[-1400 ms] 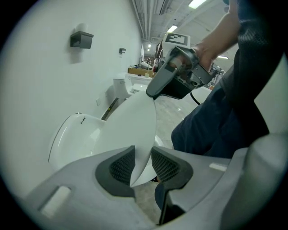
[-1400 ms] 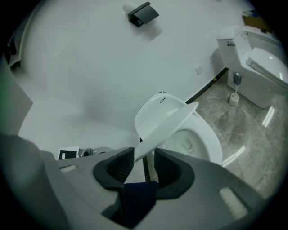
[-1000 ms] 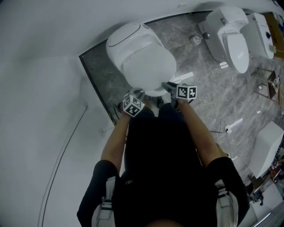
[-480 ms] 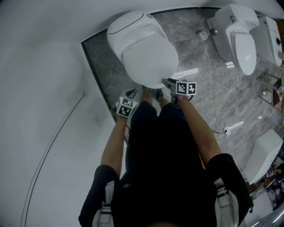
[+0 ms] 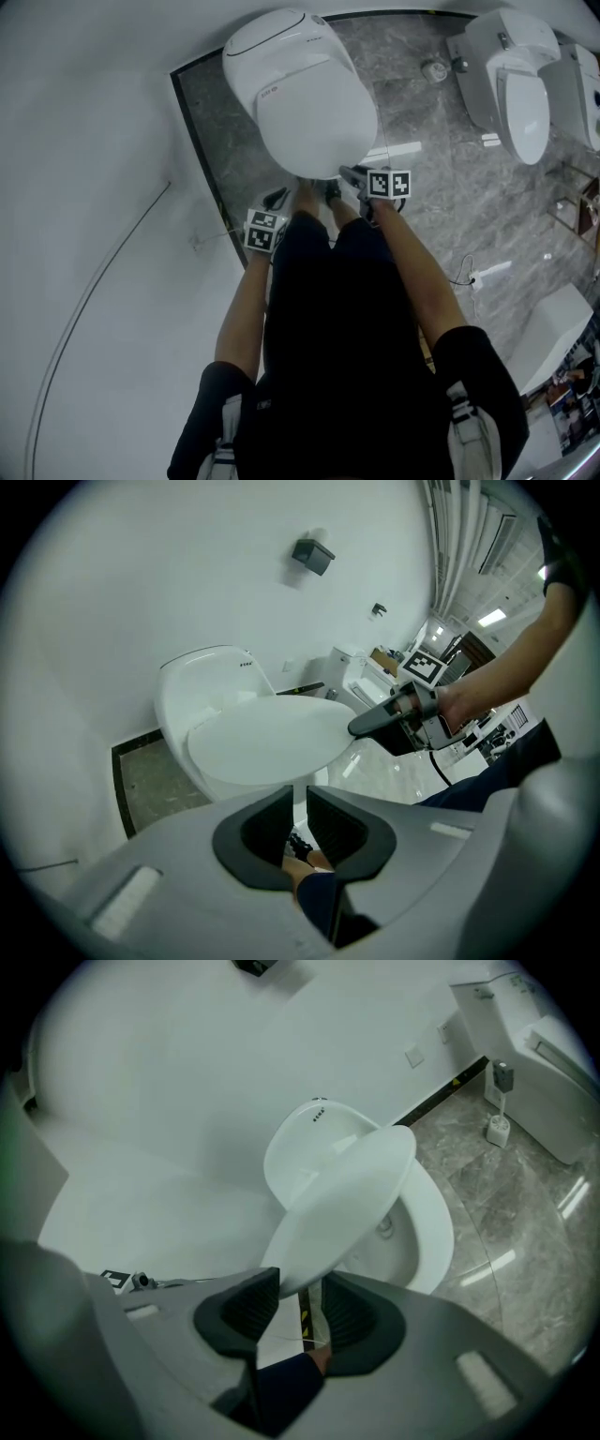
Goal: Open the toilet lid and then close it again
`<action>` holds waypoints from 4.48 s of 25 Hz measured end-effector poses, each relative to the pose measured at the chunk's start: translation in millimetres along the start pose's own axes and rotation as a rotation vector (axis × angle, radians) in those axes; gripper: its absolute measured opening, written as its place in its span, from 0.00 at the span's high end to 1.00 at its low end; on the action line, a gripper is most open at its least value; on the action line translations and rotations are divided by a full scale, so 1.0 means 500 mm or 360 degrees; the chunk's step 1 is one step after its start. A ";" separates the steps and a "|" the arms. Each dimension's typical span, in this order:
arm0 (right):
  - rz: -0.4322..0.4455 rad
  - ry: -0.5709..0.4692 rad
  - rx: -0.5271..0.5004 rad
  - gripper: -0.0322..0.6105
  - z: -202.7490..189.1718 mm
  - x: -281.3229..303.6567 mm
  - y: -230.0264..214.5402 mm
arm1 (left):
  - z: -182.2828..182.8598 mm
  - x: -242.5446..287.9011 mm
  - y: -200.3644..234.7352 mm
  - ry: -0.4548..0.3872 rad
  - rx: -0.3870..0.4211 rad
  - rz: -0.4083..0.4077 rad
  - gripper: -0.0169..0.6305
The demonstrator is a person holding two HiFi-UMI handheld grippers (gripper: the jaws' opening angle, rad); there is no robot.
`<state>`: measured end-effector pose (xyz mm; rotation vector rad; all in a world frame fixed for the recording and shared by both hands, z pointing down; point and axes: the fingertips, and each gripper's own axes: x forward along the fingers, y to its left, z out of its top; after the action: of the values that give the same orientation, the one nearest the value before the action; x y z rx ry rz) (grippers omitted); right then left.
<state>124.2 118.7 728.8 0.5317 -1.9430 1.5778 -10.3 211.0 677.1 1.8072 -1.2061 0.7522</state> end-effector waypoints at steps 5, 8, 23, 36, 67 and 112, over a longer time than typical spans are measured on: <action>-0.0052 0.0124 -0.0095 0.67 -0.028 0.014 -0.047 | -0.041 0.023 -0.024 0.0044 -0.0026 -0.0001 0.89; -0.0050 0.0161 -0.0102 0.67 -0.048 0.026 -0.067 | -0.059 0.034 -0.033 0.0041 -0.0046 -0.0008 0.89; -0.0123 0.0372 -0.0084 0.64 -0.119 0.101 -0.199 | -0.088 0.118 -0.011 0.0036 -0.0146 -0.0021 0.89; -0.0193 0.0518 -0.0094 0.56 -0.162 0.168 -0.314 | -0.161 0.210 -0.010 0.0103 -0.0242 -0.0031 0.89; -0.0495 0.0500 -0.0125 0.53 -0.211 0.286 -0.468 | -0.335 0.263 0.033 0.0163 -0.0376 -0.0071 0.89; -0.0146 0.0285 -0.1301 0.95 -0.081 -0.080 0.067 | -0.045 -0.073 0.002 -0.0142 -0.0141 0.0060 0.89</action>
<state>140.6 163.7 683.2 0.1214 -2.1561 0.6362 -25.2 246.4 658.4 1.7651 -1.3141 0.6347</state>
